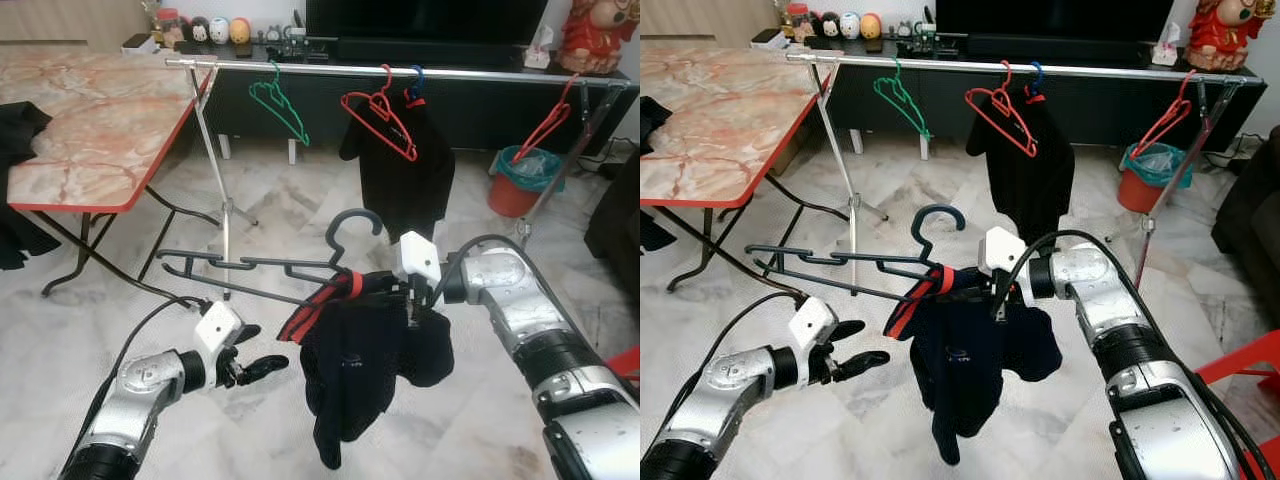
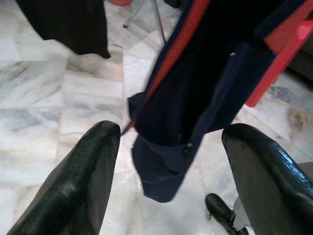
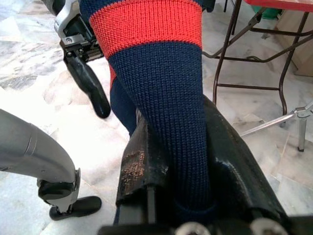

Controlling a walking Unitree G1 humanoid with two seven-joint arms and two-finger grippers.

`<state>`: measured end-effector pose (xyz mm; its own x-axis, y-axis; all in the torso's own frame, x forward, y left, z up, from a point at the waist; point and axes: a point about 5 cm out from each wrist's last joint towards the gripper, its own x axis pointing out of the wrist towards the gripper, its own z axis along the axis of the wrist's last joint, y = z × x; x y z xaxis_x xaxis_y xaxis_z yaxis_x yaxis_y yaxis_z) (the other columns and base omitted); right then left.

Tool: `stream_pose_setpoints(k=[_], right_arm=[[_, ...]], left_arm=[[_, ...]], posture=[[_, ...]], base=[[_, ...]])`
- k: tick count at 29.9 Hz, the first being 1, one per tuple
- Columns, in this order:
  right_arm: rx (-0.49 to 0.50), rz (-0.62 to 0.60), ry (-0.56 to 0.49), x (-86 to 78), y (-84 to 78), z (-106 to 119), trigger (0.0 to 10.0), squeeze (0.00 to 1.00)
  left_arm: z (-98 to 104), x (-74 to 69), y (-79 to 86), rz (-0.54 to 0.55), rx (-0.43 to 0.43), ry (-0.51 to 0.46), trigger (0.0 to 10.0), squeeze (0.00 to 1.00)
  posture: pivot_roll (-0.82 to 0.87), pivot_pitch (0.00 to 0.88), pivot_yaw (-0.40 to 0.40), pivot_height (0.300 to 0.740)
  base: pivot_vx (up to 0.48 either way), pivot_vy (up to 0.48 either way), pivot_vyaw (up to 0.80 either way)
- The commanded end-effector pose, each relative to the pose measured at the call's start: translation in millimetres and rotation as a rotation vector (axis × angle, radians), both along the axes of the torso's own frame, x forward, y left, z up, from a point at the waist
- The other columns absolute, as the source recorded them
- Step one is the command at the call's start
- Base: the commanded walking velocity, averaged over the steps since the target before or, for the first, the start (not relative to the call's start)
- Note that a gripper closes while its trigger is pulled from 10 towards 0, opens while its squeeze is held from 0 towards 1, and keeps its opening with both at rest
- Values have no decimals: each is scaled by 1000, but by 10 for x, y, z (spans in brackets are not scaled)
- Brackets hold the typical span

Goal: Hang hanger

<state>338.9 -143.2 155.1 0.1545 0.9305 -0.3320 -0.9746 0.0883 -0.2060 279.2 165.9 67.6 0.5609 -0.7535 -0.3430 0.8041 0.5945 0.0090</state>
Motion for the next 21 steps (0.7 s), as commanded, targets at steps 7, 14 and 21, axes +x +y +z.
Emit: stream_pose_setpoints(k=[7, 14, 21], right_arm=[[-6, 43, -43, 12, 65, 111, 10000, 0], [-7, 72, -33, -15, 66, 111, 10000, 0], [4, 92, -42, -12, 90, 164, 10000, 0]], left_arm=[[44, 77, -82, -1, 4, -40, 10000, 0], [65, 99, -157, -15, -28, -37, 10000, 0], [82, 152, -266, -21, -38, -60, 10000, 0]], posture=[[93, 0, -1, 740], [83, 0, -4, 740], [80, 0, -7, 740]], base=[[0, 0, 0], [0, 0, 0], [0, 0, 0]])
